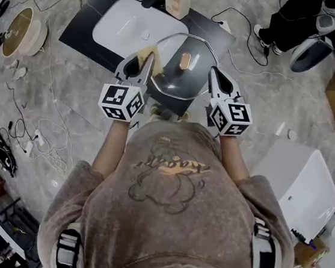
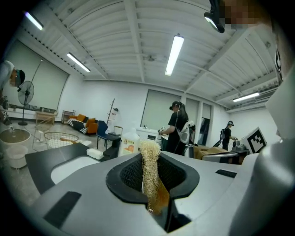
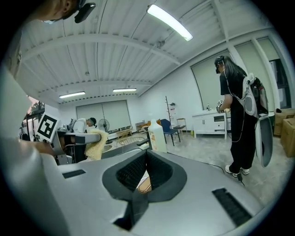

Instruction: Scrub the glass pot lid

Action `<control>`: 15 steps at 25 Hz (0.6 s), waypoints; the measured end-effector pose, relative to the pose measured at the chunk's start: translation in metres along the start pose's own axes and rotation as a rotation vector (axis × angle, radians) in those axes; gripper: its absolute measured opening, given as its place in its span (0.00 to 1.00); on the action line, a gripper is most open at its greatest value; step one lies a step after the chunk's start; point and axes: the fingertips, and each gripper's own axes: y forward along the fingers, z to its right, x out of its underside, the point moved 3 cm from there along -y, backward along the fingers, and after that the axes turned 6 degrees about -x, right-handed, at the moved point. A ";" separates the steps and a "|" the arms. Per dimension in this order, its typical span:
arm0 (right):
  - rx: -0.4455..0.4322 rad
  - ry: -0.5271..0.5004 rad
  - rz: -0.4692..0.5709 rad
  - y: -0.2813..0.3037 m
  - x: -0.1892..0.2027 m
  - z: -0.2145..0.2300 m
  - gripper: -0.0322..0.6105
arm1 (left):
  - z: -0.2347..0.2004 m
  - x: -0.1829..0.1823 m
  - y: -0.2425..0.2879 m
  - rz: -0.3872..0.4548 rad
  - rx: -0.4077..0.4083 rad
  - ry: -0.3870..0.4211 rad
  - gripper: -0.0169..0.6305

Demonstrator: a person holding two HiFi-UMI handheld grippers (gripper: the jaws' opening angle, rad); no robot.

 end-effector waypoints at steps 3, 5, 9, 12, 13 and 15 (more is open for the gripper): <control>0.046 0.005 0.007 0.003 0.001 -0.007 0.05 | -0.005 -0.001 0.004 -0.011 0.050 0.002 0.14; 0.074 0.007 0.009 0.006 0.003 -0.010 0.05 | -0.009 0.002 0.007 -0.019 0.074 0.003 0.14; 0.108 0.003 0.001 0.012 0.006 -0.015 0.06 | -0.018 0.005 0.012 -0.030 0.103 0.003 0.14; 0.097 0.013 -0.021 0.022 0.011 -0.019 0.19 | -0.025 0.006 0.015 -0.034 0.117 0.000 0.14; 0.095 0.017 -0.029 0.025 0.012 -0.020 0.22 | -0.026 0.007 0.016 -0.036 0.122 -0.001 0.14; 0.094 0.020 -0.040 0.032 0.015 -0.021 0.28 | -0.029 0.008 0.018 -0.040 0.132 0.000 0.14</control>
